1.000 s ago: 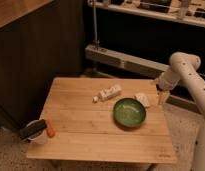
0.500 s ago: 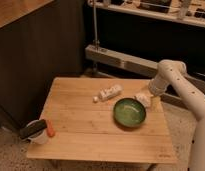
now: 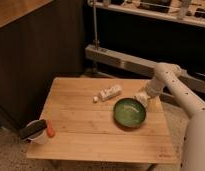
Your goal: Place the white sponge in the ceramic bowl
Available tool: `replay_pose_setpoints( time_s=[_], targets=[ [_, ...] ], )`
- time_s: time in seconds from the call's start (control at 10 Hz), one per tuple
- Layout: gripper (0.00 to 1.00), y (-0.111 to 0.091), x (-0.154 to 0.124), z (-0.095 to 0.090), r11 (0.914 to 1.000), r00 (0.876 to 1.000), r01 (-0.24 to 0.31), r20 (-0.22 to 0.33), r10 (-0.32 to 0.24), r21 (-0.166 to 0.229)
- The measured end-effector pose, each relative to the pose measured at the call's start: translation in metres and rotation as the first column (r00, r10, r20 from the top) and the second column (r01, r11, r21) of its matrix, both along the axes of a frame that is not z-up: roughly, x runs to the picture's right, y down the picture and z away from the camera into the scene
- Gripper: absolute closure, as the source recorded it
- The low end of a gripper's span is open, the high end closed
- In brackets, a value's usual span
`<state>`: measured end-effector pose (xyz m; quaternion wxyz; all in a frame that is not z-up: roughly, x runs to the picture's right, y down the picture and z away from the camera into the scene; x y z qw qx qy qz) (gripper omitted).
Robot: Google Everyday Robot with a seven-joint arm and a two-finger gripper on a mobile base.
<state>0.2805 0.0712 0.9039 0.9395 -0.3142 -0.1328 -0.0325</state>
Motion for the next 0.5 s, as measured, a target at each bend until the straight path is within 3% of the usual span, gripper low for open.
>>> replay_pose_setpoints(
  time_s=[0.2, 0.5],
  targets=[
    [0.2, 0.004, -0.001, 0.01, 0.9999, 1.0, -0.006, 0.018, 0.006, -0.011],
    [0.2, 0.013, 0.002, 0.023, 0.9969, 0.992, -0.069, 0.106, 0.072, -0.038]
  ],
)
